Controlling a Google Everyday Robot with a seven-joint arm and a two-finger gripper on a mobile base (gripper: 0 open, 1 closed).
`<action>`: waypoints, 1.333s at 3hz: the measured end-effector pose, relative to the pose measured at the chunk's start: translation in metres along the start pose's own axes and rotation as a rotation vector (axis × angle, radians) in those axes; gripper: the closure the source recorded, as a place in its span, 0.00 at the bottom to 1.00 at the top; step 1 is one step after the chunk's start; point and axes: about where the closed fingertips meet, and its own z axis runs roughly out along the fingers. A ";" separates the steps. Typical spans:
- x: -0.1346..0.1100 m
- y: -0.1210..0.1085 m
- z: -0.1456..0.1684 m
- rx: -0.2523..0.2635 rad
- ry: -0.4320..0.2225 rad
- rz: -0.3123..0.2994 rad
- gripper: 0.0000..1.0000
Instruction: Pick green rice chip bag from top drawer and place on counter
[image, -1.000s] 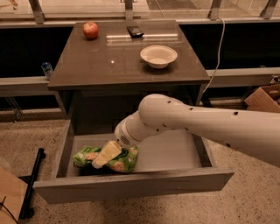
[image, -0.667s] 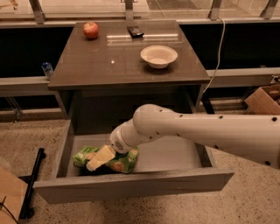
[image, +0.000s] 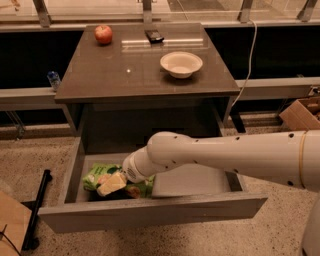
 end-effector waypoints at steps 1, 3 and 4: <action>-0.002 -0.004 -0.013 0.035 -0.024 0.024 0.47; -0.026 -0.006 -0.057 0.100 -0.109 -0.002 0.94; -0.042 -0.002 -0.080 0.067 -0.179 -0.009 1.00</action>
Offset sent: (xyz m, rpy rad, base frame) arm 0.0095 -0.0369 0.0608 0.0218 -0.1196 -0.1209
